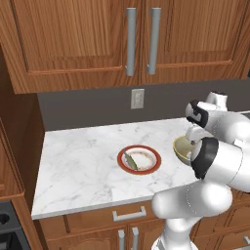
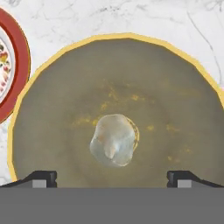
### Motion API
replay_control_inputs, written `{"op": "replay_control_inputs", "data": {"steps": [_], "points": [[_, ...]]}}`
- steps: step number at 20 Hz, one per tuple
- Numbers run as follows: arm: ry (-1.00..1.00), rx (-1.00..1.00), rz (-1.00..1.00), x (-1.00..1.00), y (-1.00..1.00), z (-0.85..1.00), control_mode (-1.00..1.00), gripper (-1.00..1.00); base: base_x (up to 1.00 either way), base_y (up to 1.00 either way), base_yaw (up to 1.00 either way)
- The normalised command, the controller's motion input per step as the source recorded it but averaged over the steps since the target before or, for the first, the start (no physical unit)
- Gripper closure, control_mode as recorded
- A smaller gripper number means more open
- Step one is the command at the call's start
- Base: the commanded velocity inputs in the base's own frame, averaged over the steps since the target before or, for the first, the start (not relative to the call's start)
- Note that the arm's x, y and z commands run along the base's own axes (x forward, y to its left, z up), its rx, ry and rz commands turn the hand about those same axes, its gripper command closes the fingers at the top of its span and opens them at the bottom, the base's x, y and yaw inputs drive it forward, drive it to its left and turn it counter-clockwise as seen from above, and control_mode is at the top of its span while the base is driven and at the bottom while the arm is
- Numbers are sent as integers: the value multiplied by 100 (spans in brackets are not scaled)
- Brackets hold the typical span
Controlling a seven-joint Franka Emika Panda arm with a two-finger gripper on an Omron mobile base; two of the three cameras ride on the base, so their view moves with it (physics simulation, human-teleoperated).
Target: Place the fish on the plate and place the garlic on the same plate.
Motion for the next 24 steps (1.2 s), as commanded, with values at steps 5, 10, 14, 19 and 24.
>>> {"op": "replay_control_inputs", "data": {"steps": [5, 10, 14, 19, 24], "points": [[0, 4, 0, 0, -34, -20, -100, -100, 0, 0, 0], [1, 1, 0, 0, -4, -26, -100, -100, 0, 0, 0], [2, 0, 0, 0, 0, -24, -100, -100, 0, 0, 0], [0, 0, 0, 0, 7, -23, -100, -100, 0, 0, 0], [0, 0, 0, 2, 21, -11, -100, -100, 0, 0, 0]]}}
